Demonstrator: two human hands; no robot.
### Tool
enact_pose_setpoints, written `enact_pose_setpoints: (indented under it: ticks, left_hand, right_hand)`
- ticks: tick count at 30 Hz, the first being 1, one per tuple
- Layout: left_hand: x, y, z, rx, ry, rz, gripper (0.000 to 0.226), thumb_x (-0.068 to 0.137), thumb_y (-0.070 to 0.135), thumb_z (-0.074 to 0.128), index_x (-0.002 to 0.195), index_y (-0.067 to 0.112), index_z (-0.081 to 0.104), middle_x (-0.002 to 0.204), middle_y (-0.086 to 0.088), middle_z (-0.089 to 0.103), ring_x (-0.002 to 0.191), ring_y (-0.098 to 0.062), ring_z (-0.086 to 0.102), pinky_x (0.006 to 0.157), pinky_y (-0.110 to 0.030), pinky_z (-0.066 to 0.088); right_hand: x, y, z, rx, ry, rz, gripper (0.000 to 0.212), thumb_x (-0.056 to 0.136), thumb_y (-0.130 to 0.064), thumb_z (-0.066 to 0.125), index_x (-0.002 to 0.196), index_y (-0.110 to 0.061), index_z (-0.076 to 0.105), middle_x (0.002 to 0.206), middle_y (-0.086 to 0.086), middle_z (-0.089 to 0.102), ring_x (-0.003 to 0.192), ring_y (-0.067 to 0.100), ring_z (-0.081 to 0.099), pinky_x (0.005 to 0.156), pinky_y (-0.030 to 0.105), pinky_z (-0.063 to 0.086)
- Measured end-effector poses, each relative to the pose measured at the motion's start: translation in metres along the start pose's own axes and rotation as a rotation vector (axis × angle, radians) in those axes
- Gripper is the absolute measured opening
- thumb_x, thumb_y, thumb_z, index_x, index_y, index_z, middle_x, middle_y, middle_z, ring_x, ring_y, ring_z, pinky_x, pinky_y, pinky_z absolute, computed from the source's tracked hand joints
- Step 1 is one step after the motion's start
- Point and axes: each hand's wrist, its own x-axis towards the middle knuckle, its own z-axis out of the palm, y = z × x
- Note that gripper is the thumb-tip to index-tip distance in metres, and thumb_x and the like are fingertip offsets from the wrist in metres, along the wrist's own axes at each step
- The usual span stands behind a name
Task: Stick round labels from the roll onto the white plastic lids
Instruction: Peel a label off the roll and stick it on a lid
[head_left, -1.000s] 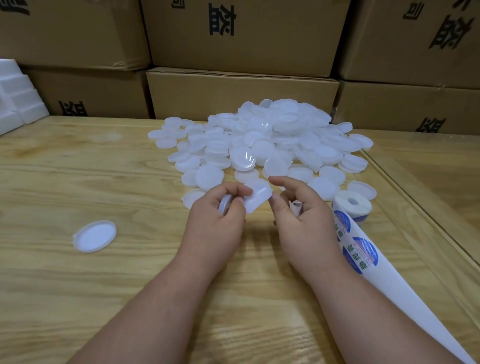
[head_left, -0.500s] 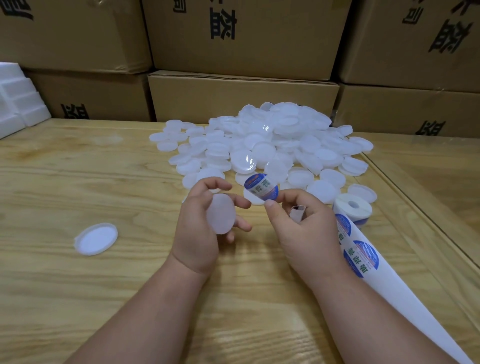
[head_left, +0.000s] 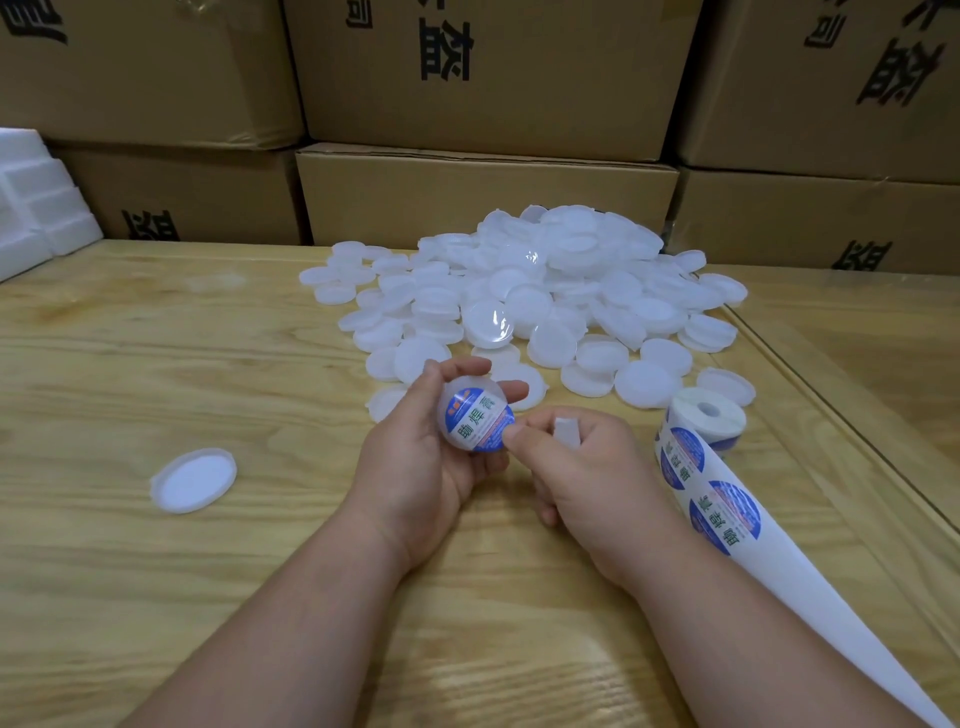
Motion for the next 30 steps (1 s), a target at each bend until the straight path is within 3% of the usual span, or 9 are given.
enact_pose_setpoints:
  ticks: [5, 8, 11, 15, 21, 25, 30]
  left_hand:
    - [-0.0016, 0.0025, 0.0015, -0.005, -0.045, 0.017, 0.033, 0.082, 0.033, 0.053, 0.104, 0.011, 0.062, 0.108, -0.024, 0.072, 0.100, -0.042, 0.058, 0.087, -0.052, 0.034]
    - [-0.0017, 0.0008, 0.0010, 0.040, -0.061, 0.037, 0.021, 0.092, 0.016, 0.044, 0.105, 0.010, 0.059, 0.105, -0.023, 0.073, 0.095, -0.037, 0.061, 0.082, -0.048, 0.038]
    - [-0.0022, -0.0001, 0.0006, 0.083, -0.062, 0.055, 0.026, 0.098, 0.009, 0.033, 0.103, 0.011, 0.058, 0.105, -0.021, 0.074, 0.085, -0.031, 0.065, 0.074, -0.041, 0.041]
    - [-0.0018, -0.0010, 0.0006, 0.112, -0.055, 0.080, 0.025, 0.080, 0.015, 0.044, 0.099, 0.012, 0.061, 0.105, -0.021, 0.074, 0.084, -0.030, 0.068, 0.085, -0.050, 0.038]
    - [-0.0020, -0.0024, -0.0005, 0.126, -0.047, 0.102, 0.028, 0.072, 0.009, 0.045, 0.085, 0.018, 0.068, 0.105, -0.021, 0.074, 0.090, -0.034, 0.065, 0.087, -0.050, 0.038]
    - [-0.0012, -0.0017, -0.0014, 0.155, -0.084, 0.112, 0.029, 0.077, 0.011, 0.048, 0.081, 0.025, 0.073, 0.105, -0.019, 0.074, 0.087, -0.030, 0.068, 0.087, -0.050, 0.039]
    - [-0.0014, -0.0059, 0.0001, 0.319, -0.028, 0.176, 0.017, 0.091, 0.035, 0.056, 0.090, 0.036, 0.072, 0.108, -0.007, 0.076, 0.094, -0.027, 0.072, 0.094, -0.057, 0.050]
  right_hand:
    - [0.0013, 0.0011, 0.0018, -0.016, 0.046, 0.015, 0.027, 0.089, -0.025, 0.067, 0.062, -0.027, 0.071, 0.043, -0.011, 0.049, 0.043, 0.012, 0.041, 0.042, 0.019, 0.033]
    - [0.0026, 0.0014, 0.0017, -0.039, 0.065, 0.030, 0.024, 0.091, -0.022, 0.066, 0.067, -0.024, 0.072, 0.044, -0.006, 0.046, 0.045, 0.016, 0.040, 0.040, 0.021, 0.031]
    - [0.0027, 0.0014, 0.0022, -0.048, 0.060, 0.039, 0.025, 0.090, -0.020, 0.066, 0.066, -0.022, 0.071, 0.043, -0.008, 0.047, 0.043, 0.013, 0.041, 0.039, 0.019, 0.032]
    - [0.0029, 0.0023, 0.0016, -0.069, 0.063, 0.053, 0.018, 0.089, -0.019, 0.066, 0.073, -0.010, 0.068, 0.046, -0.006, 0.047, 0.043, 0.013, 0.041, 0.038, 0.017, 0.033]
    - [0.0042, 0.0035, 0.0033, -0.108, 0.059, 0.037, 0.024, 0.088, -0.017, 0.065, 0.081, 0.006, 0.061, 0.055, 0.003, 0.047, 0.046, 0.017, 0.040, 0.040, 0.021, 0.032]
    - [0.0039, 0.0031, 0.0031, -0.118, 0.061, 0.043, 0.026, 0.087, -0.016, 0.065, 0.081, 0.008, 0.057, 0.050, 0.002, 0.044, 0.046, 0.016, 0.039, 0.040, 0.021, 0.030]
    - [0.0027, 0.0023, 0.0025, -0.112, 0.063, 0.033, 0.029, 0.087, -0.019, 0.065, 0.075, 0.003, 0.051, 0.051, 0.004, 0.043, 0.046, 0.016, 0.039, 0.040, 0.021, 0.032]
